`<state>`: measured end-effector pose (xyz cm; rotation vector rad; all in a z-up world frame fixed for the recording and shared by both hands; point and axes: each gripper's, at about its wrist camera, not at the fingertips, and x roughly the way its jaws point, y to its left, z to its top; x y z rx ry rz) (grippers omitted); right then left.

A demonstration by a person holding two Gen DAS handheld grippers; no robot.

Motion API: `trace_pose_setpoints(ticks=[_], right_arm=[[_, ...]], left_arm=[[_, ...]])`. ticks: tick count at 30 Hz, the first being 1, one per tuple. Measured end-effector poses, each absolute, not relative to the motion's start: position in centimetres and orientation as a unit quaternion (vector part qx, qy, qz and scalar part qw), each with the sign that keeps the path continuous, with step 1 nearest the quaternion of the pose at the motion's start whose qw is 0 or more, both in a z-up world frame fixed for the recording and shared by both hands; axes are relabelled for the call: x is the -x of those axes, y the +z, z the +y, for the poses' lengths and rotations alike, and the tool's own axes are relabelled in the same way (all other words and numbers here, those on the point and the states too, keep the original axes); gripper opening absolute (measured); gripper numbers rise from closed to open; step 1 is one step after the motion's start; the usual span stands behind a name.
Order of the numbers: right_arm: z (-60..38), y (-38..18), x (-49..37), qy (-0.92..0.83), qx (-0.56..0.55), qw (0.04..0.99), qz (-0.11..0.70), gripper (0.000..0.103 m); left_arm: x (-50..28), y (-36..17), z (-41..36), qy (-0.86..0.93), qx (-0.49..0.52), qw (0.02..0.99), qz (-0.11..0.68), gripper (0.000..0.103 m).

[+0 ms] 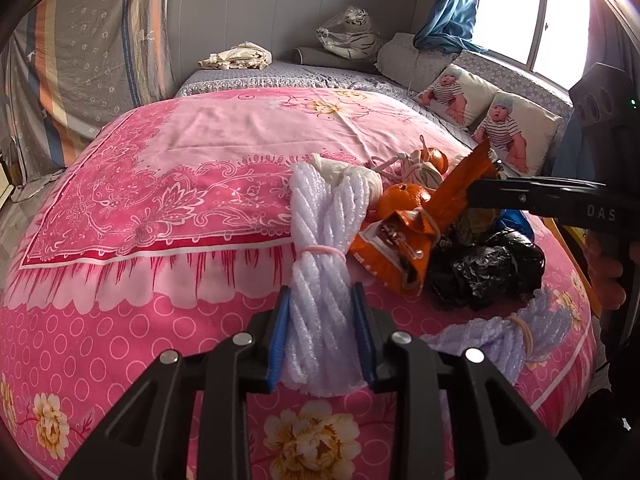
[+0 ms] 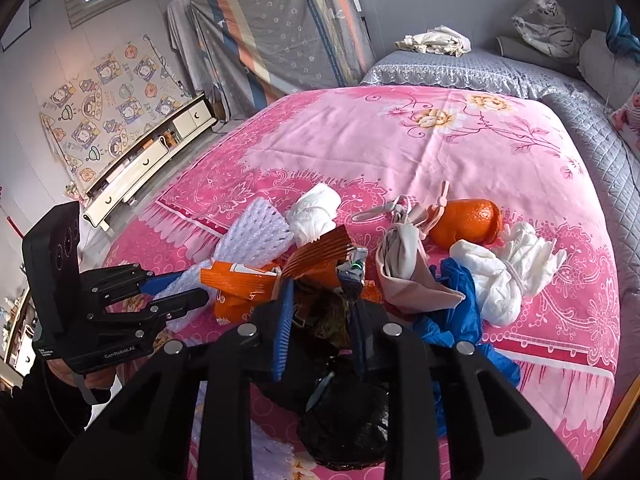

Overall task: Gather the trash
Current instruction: 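Grasp the orange chip bag with the right gripper while the left gripper grasps the white foam mesh bundle, then carry the chip bag with the right gripper while the left gripper carries the foam bundle to the yellow bin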

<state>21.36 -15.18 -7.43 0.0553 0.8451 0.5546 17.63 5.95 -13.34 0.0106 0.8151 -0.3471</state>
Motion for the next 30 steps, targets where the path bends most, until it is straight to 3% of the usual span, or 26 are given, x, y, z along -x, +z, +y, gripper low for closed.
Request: trace_pose_setpoints(ticks=[30], right_arm=[[-21.1, -2.4, -18.0, 0.209, -0.071, 0.923, 0.316, 0.016]], left_arm=[[-15.3, -9.1, 9.1, -0.126, 0.048, 0.931, 0.338, 0.027]])
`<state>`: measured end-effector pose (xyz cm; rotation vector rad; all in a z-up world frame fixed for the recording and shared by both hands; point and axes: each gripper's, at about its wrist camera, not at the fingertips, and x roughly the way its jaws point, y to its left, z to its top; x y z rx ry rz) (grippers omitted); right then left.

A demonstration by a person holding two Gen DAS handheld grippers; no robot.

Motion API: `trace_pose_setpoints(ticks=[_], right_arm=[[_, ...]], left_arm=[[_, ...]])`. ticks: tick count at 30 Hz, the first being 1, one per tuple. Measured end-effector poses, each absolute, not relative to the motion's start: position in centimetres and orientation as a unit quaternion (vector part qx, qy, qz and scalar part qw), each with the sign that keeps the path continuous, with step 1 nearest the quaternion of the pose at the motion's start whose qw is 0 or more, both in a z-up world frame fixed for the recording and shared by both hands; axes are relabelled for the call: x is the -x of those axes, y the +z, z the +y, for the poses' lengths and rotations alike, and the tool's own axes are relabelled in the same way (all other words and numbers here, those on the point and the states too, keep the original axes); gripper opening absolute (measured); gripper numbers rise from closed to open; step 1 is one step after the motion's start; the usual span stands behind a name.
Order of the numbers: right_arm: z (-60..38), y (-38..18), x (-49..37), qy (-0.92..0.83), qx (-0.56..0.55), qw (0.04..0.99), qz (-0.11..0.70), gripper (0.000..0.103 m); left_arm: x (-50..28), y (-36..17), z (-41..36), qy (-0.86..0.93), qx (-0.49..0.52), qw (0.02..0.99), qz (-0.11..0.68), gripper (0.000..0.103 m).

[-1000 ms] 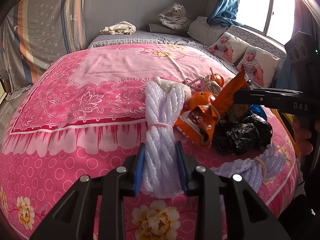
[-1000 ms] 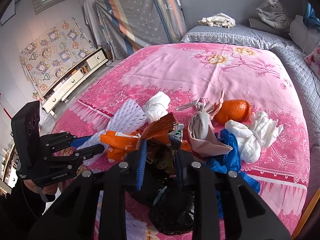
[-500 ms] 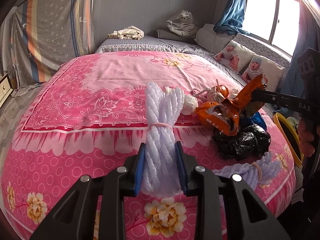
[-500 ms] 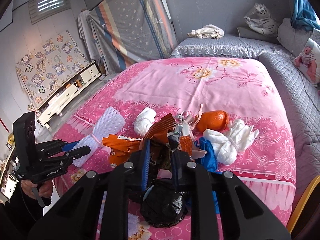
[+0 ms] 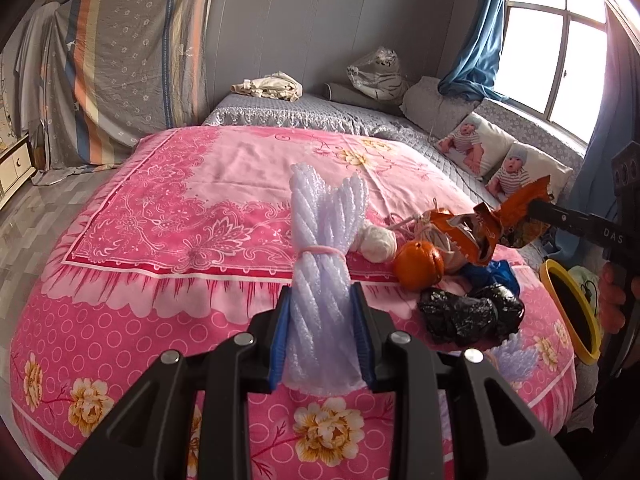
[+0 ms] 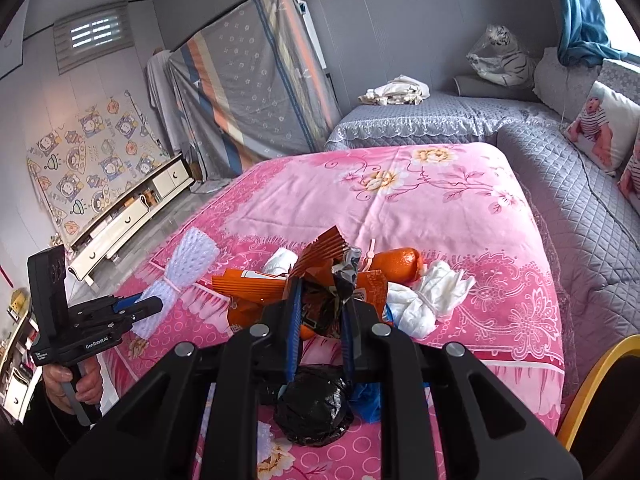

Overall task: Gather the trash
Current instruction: 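Carry the chip bag with the right gripper while the left gripper carries the foam bundle to the yellow bin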

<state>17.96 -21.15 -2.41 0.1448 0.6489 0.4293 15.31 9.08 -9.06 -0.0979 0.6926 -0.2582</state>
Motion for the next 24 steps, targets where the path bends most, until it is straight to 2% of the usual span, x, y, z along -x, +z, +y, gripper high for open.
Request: trace_pose_setpoints(ticks=[24], right_arm=[[-27.6, 1.7, -13.0, 0.161, -0.117, 0.951, 0.238, 0.016]], left_arm=[[-12.8, -3.3, 5.4, -0.146, 0.068, 0.952, 0.259, 0.027]])
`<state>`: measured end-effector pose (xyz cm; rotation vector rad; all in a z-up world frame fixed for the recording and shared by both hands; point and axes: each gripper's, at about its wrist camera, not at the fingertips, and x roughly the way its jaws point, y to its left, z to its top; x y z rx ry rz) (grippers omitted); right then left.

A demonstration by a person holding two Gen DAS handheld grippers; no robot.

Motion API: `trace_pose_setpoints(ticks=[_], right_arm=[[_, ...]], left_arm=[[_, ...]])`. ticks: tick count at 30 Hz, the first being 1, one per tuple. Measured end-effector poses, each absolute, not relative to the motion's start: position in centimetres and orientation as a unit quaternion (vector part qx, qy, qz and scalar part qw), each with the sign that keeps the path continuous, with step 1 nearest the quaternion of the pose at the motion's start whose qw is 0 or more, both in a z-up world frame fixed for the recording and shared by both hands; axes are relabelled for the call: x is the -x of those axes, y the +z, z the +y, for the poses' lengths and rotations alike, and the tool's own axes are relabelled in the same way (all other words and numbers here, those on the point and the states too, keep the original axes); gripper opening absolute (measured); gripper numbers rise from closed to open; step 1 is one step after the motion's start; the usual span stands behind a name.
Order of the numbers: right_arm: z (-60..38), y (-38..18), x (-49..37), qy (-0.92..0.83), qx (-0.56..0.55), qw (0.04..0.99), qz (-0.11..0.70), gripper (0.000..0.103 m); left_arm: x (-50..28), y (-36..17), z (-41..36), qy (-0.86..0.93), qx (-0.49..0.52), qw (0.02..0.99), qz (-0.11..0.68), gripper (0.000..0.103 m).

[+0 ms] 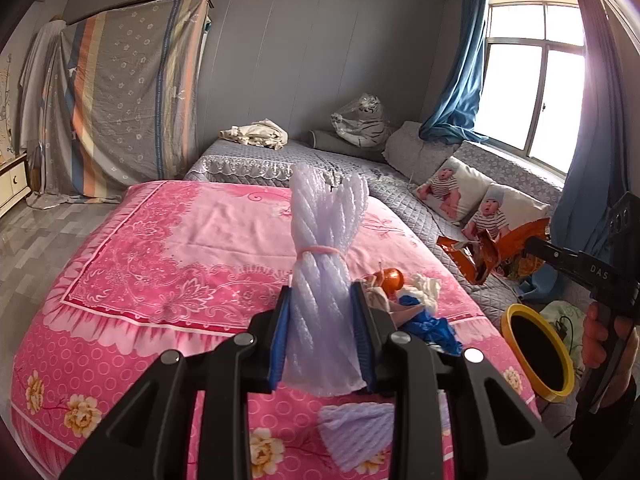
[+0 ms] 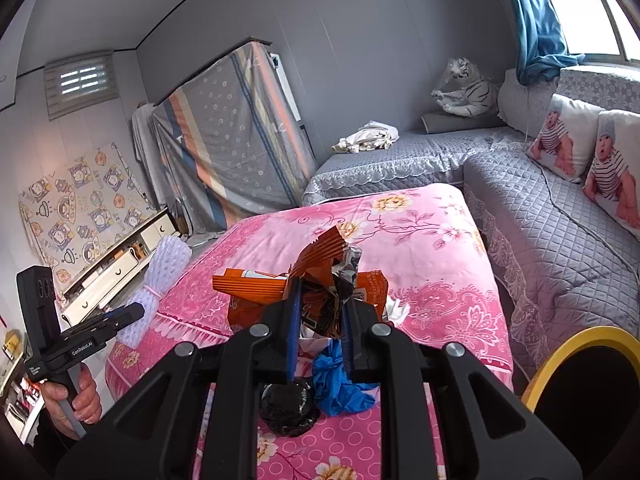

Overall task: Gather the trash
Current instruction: 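Carry the chip bag with the right gripper while the left gripper carries the foam bundle to the yellow bin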

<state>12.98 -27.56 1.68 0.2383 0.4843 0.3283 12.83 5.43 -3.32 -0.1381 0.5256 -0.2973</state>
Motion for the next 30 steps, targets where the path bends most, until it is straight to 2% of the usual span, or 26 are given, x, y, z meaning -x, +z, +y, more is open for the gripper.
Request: trace_pose_setpoints(ticks=[15, 30], right_arm=[[-32.7, 3.0, -9.8, 0.114, -0.15, 0.961, 0.203, 0.016], [-40.7, 3.3, -4.9, 0.01, -0.197, 0.969, 0.149, 0.016]], left_arm=[[-13.0, -1.2, 0.5, -0.185, 0.056, 0.951, 0.241, 0.027], [-14.2, -0.3, -9.7, -0.287, 0.021, 0.927, 0.241, 0.027]])
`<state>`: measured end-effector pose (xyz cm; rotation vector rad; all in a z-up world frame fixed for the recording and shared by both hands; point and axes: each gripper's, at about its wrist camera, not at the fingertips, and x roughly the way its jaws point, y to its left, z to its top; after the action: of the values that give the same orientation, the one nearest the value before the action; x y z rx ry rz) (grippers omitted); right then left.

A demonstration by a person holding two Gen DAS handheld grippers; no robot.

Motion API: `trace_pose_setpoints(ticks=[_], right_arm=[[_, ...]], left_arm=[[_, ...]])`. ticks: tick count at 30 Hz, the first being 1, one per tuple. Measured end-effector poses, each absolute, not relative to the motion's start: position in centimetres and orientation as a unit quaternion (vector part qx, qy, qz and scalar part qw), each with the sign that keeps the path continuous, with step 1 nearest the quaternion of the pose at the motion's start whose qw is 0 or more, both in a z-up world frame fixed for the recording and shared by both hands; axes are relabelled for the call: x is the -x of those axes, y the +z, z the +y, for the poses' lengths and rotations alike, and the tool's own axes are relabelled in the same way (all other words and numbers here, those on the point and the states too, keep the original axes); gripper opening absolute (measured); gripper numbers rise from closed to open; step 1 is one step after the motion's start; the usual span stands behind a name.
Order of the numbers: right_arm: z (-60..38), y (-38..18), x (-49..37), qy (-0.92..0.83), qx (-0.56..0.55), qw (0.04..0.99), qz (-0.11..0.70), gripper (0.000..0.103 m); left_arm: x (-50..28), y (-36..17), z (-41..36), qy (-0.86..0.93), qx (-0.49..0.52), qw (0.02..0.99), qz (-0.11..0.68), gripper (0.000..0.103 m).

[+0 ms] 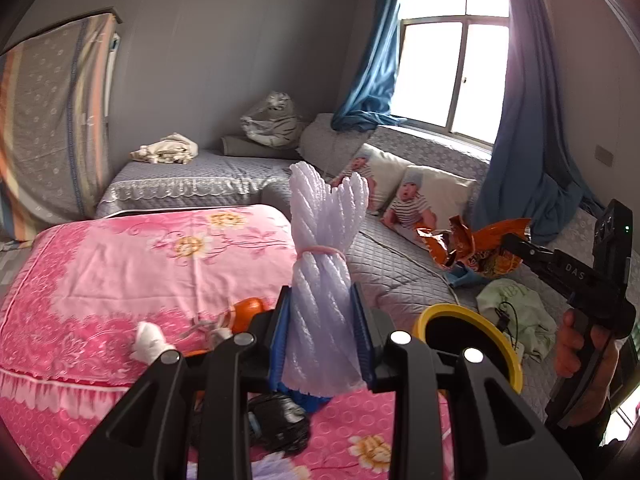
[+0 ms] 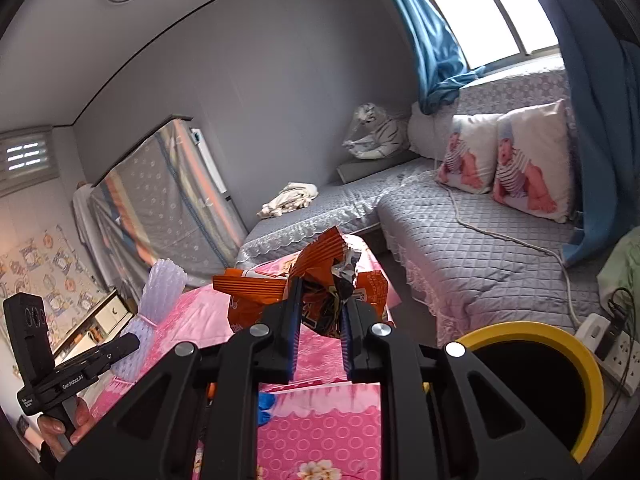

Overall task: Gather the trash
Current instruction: 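Carry the chip bag with the right gripper while the left gripper carries the foam bundle to the yellow bin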

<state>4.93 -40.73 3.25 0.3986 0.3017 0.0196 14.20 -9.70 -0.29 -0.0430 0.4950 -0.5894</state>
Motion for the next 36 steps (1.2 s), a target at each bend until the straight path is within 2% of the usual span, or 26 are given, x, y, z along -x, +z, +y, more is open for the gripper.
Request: trace_pose_setpoints(ticks=[17, 36], right_arm=[[-48.6, 1.7, -0.2, -0.118, -0.212, 0.962, 0.122, 0.016], [-53.9, -3.6, 0.2, -0.203, -0.248, 0.932, 0.169, 0.016]], left_arm=[[-14.2, -2.2, -22.3, -0.398, -0.002, 0.88, 0.259, 0.027], [-14.9, -7.3, -31.7, -0.439, -0.05, 0.839, 0.317, 0.027]])
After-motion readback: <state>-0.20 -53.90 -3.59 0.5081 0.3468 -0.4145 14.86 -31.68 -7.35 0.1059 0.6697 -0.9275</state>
